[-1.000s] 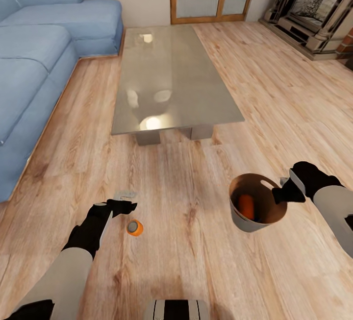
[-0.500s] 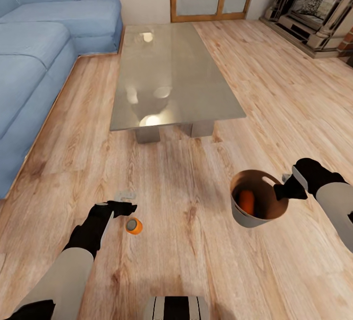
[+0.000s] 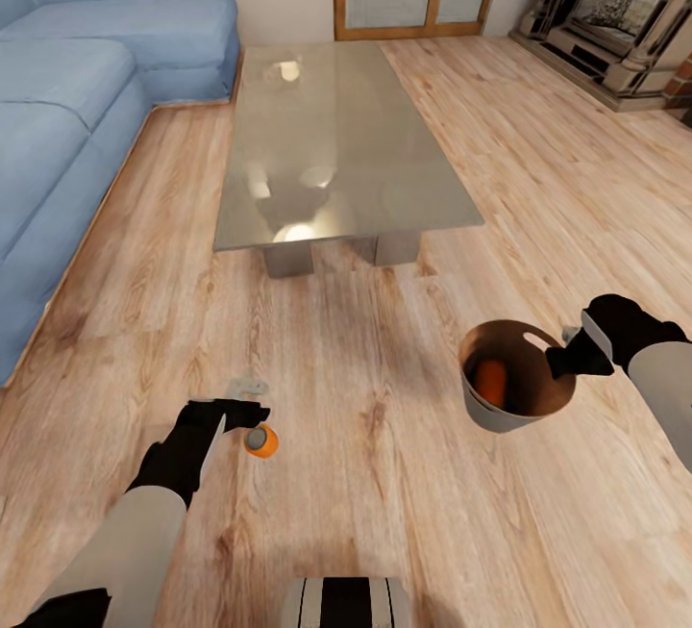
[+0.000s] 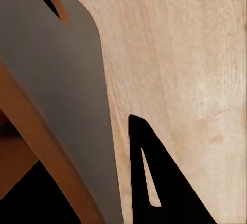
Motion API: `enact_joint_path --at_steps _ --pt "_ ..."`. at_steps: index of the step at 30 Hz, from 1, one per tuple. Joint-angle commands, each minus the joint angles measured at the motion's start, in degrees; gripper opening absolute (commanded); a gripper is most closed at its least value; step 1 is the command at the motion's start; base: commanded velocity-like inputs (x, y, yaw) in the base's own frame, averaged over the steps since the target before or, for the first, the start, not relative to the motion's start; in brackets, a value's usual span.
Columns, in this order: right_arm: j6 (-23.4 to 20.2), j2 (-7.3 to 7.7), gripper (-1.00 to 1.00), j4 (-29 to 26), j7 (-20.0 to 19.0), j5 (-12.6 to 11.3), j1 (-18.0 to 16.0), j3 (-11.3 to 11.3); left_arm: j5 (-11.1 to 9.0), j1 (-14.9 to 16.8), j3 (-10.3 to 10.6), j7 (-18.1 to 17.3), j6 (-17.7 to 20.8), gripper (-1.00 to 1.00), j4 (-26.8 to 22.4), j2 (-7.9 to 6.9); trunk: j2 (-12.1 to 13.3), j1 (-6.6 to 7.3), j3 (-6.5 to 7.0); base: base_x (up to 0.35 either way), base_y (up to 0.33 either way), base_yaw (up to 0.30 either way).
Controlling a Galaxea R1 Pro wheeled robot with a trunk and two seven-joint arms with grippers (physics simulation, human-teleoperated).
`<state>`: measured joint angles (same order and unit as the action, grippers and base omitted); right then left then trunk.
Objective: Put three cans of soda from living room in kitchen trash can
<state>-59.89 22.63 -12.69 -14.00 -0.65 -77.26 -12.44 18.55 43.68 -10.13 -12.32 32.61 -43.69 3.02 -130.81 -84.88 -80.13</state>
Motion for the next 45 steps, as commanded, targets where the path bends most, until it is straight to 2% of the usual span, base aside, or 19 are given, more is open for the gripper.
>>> enact_joint_path --at_steps 1,8,11,13,14,18,21,22,27,30,32,33,37,45 --pt "-0.11 0.01 -1.0 0.02 -0.13 -1.35 -0.05 0.35 0.01 0.0 0.01 0.01 0.0 1.0 0.01 0.05 -0.42 -0.22 -0.18 0.0 0.0 0.0" --pt "-0.11 0.19 -1.0 0.21 -0.13 -1.29 -0.08 0.31 0.07 0.0 0.02 -0.06 0.0 1.0 0.01 0.58 -3.23 -1.75 -1.52 0.0 0.0 0.0" --pt "-0.11 1.03 -1.0 0.25 -0.14 -1.3 -0.57 0.35 0.08 0.0 0.02 -0.14 0.07 1.0 0.01 0.71 -4.43 -2.41 -2.28 0.0 0.0 0.0" --pt "-0.11 1.2 -1.0 0.34 -0.15 -1.29 -0.9 0.33 0.08 0.0 0.02 -0.14 0.07 1.0 0.01 0.73 -4.43 -2.41 -2.44 0.0 0.0 0.0" --pt "-0.11 1.65 -1.0 1.32 -0.15 -1.28 -1.84 0.32 0.08 0.0 0.02 -0.12 0.08 1.0 0.01 0.7 -4.43 -2.41 -2.47 0.0 0.0 0.0" --pt "-0.11 1.84 -1.0 3.73 -0.15 -1.28 -4.17 0.25 0.08 0.0 0.02 -0.03 0.06 1.0 0.01 0.68 -4.43 -2.41 -2.53 0.0 0.0 0.0" --pt "-0.11 1.73 -1.0 6.51 -0.15 -1.28 -7.03 -1.49 0.08 0.0 0.02 0.01 0.05 1.0 0.01 0.67 -4.43 -2.41 -2.54 0.0 0.0 0.0" --pt "-0.11 1.57 -1.0 8.29 -0.15 -1.28 -8.67 -2.71 0.08 0.0 0.02 0.01 0.04 1.0 0.01 0.67 -4.43 -2.41 -2.54 0.0 0.0 0.0" --pt "-0.11 0.94 -1.0 13.41 -0.15 -1.28 -14.1 -4.04 0.1 0.0 0.02 -0.03 0.08 1.0 0.01 0.67 -4.43 -2.41 -2.55 0.0 0.0 0.0" --pt "-0.11 0.79 -1.0 14.15 -0.15 -1.28 -15.38 -4.61 0.12 0.0 0.02 -0.03 0.08 1.0 0.01 0.67 -4.43 -2.41 -2.55 0.0 0.0 0.0" --pt "-0.11 0.65 -1.0 14.54 -0.15 -1.28 -16.12 -5.63 0.13 0.0 0.02 -0.03 0.07 1.0 0.01 0.67 -4.43 -2.41 -2.55 0.0 0.0 0.0" --pt "-0.11 0.38 -1.0 14.87 -0.15 -1.28 -17.42 -6.99 0.13 0.0 0.02 -0.01 0.08 1.0 0.01 0.67 -4.83 -2.63 -2.73 0.0 0.0 0.0" --pt "-0.11 0.26 -1.0 15.02 -0.15 -1.28 -18.58 -9.2 0.16 0.0 0.02 -0.05 0.08 1.0 0.01 0.67 -6.44 -3.51 -3.44 0.0 0.0 0.0" --pt "-0.11 0.28 -1.0 15.08 -0.15 -1.28 -18.87 -10.06 0.17 0.0 0.02 -0.09 0.09 1.0 0.01 0.71 -9.64 -5.27 -4.88 0.0 0.0 0.0"
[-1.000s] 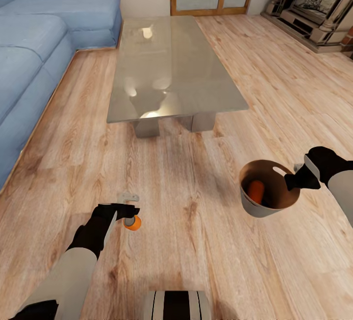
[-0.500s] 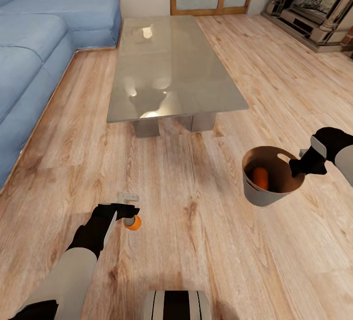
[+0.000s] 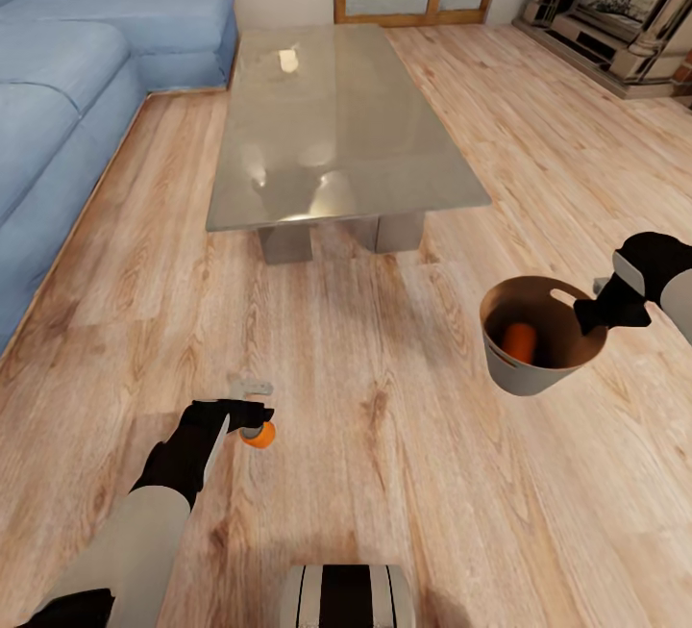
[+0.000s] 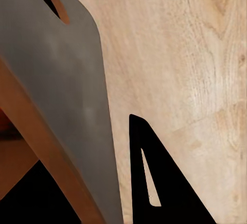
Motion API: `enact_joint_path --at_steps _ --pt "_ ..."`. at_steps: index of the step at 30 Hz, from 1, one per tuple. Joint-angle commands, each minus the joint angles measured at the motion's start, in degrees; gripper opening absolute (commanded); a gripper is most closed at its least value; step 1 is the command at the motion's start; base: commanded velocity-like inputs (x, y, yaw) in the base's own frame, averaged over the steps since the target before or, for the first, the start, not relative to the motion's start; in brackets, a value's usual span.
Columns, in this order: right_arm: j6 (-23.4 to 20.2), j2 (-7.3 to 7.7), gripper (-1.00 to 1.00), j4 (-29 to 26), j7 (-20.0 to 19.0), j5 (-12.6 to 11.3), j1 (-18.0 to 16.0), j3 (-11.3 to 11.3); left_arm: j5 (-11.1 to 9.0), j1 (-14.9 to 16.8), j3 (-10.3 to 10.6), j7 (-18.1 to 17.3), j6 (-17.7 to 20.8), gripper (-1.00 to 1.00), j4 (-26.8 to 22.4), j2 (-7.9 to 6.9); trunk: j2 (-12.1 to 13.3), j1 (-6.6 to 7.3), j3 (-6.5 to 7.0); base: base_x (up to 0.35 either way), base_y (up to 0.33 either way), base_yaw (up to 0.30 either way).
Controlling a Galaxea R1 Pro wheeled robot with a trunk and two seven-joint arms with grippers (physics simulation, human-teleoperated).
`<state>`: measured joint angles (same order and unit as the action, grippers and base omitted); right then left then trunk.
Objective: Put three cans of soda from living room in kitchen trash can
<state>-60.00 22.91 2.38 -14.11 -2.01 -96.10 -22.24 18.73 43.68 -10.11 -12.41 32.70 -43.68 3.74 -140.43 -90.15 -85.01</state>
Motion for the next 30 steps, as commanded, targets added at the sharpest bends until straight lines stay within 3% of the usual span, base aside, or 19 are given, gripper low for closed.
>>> enact_joint_path --at_steps 1,7,16,30 --pt "0.0 -0.03 -1.0 0.01 -0.04 0.08 -0.04 -0.28 -0.01 0.0 0.0 -0.01 0.0 1.0 0.0 0.01 -0.42 -0.21 -0.18 0.0 0.0 0.0" --pt "0.0 0.0 -1.0 0.0 -0.04 0.08 -0.05 -0.2 -0.01 0.0 0.0 -0.06 0.14 1.0 0.0 -0.01 -2.81 -1.52 -1.26 0.0 0.0 0.0" --pt "0.0 0.09 -1.0 0.0 -0.04 0.08 -0.05 -0.17 -0.03 0.0 0.0 -0.07 0.26 1.0 0.0 -0.04 -2.82 -1.55 -1.48 0.0 0.0 0.0" --pt "0.0 0.02 -1.0 -0.01 -0.04 0.08 -0.05 -0.19 -0.08 0.0 0.0 -0.07 0.77 1.0 0.0 -0.04 -3.0 -1.88 -4.36 0.0 0.0 0.0"
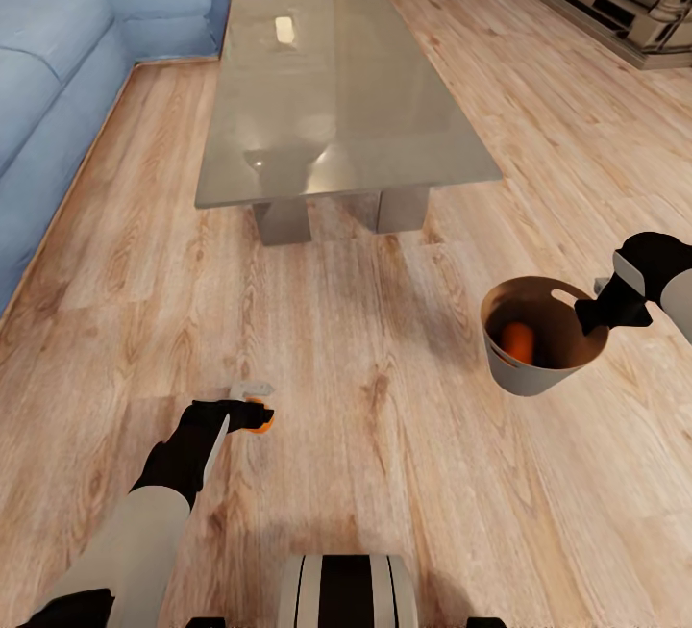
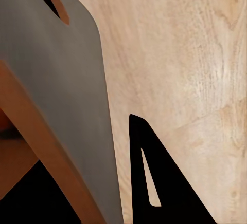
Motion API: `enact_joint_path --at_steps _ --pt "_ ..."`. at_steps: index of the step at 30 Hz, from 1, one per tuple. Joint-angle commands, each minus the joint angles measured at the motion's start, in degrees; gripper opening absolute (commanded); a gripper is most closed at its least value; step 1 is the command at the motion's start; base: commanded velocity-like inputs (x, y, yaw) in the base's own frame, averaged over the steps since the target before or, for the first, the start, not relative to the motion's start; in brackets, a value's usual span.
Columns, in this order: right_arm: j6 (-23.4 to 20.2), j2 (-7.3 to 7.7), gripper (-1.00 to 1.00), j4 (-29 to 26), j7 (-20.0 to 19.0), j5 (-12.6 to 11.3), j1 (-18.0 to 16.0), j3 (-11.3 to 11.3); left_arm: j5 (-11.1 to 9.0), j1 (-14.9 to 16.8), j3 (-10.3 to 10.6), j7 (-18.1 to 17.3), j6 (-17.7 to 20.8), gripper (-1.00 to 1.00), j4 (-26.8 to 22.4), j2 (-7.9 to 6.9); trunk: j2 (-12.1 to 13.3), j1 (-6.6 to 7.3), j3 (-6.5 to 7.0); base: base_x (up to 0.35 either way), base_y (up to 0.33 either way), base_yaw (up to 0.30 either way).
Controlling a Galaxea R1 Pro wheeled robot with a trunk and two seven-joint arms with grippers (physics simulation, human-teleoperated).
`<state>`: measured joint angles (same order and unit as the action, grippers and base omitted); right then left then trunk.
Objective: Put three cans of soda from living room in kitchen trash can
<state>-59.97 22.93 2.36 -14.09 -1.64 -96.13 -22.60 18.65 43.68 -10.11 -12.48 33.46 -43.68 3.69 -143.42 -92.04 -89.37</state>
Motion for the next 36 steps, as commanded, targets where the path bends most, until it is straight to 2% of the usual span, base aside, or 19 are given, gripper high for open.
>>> enact_joint_path --at_steps 1,16,20,24,25,31,36 --pt "-0.03 0.0 -1.0 0.0 -0.06 -0.29 -0.02 0.16 0.0 0.0 0.0 0.0 0.0 1.0 0.0 0.0 0.0 0.01 0.0 0.0 0.0 0.0" --pt "-0.03 -0.04 -1.0 -0.01 -0.06 -0.29 -0.02 0.09 -0.2 0.0 -0.09 0.0 0.0 1.0 -0.11 0.0 0.0 0.01 0.0 0.0 0.0 0.0" --pt "-0.03 0.07 -1.0 -0.02 -0.06 -0.29 -0.02 0.03 -0.12 0.0 -0.09 0.0 0.01 1.0 -0.04 0.0 -0.06 -0.1 -0.88 0.0 0.0 0.0" --pt "-0.03 0.09 -1.0 -0.03 -0.06 -0.29 -0.02 0.02 -0.31 -0.01 -0.12 -0.02 0.09 1.0 -0.14 0.0 -0.06 -0.1 -0.88 0.0 0.0 0.0" --pt "-0.03 0.09 -1.0 -0.02 -0.06 -0.29 -0.02 0.02 -0.42 -0.04 -0.15 -0.05 0.08 -1.0 -0.24 0.0 -0.06 -0.1 -0.88 0.0 0.0 0.0" --pt "-0.03 0.14 -1.0 0.01 -0.06 -0.29 -0.02 0.02 -0.51 -0.16 -0.07 -0.25 0.0 -1.0 -0.79 0.0 -0.06 -0.1 -0.88 0.0 0.0 0.0" --pt "-0.03 0.18 -1.0 -0.02 -0.06 -0.29 -0.02 0.02 -0.29 -0.06 -0.09 0.03 0.14 -1.0 -0.2 0.06 0.01 0.03 0.23 0.0 0.0 0.0"
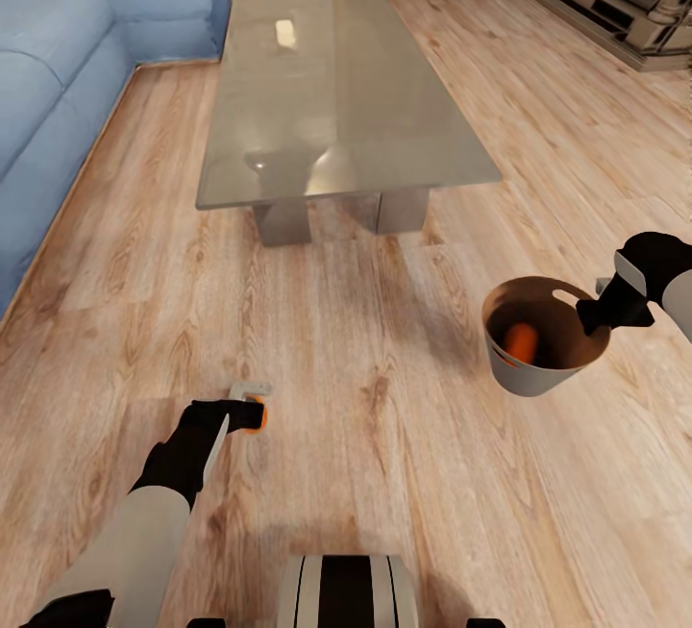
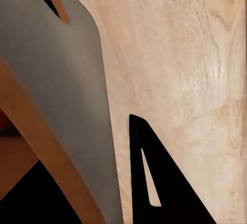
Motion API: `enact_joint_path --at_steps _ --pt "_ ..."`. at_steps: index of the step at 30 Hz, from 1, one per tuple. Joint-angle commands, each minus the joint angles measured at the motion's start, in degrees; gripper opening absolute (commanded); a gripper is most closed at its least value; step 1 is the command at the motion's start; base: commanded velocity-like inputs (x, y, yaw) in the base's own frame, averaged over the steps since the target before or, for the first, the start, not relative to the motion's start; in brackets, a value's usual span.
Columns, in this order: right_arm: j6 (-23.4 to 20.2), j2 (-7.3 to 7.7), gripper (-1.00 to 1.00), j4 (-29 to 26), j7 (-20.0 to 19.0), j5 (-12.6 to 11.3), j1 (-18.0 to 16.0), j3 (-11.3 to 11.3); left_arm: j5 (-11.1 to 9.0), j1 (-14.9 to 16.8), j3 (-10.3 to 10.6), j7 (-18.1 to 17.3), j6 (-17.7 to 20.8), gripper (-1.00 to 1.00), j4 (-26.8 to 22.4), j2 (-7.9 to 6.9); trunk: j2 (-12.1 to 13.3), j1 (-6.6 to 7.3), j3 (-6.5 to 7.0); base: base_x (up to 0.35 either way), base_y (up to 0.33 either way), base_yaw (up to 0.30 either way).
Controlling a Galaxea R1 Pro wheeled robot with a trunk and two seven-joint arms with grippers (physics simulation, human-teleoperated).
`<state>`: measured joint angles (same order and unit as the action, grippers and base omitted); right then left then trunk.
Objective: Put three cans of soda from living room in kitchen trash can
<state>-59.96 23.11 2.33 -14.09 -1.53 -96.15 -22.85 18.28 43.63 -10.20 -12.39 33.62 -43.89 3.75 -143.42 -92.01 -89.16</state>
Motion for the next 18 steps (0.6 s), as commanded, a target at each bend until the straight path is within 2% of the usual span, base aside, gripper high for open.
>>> enact_joint_path --at_steps 1,13,18 --pt "-0.04 0.0 -1.0 0.02 -0.06 -0.4 0.0 0.26 0.09 0.01 0.01 -0.05 0.09 -1.0 0.03 -0.01 0.02 0.02 0.23 0.0 0.0 0.0" --pt "-0.04 0.0 -1.0 0.04 -0.06 -0.4 0.06 0.26 0.17 0.1 0.01 0.0 1.75 -1.0 0.2 0.03 0.18 0.33 2.89 0.0 0.0 0.0" --pt "-0.04 0.05 -1.0 0.04 -0.06 -0.4 0.09 0.26 0.17 0.11 0.01 0.0 1.86 -1.0 0.16 0.03 2.16 1.42 3.79 0.0 0.0 0.0"
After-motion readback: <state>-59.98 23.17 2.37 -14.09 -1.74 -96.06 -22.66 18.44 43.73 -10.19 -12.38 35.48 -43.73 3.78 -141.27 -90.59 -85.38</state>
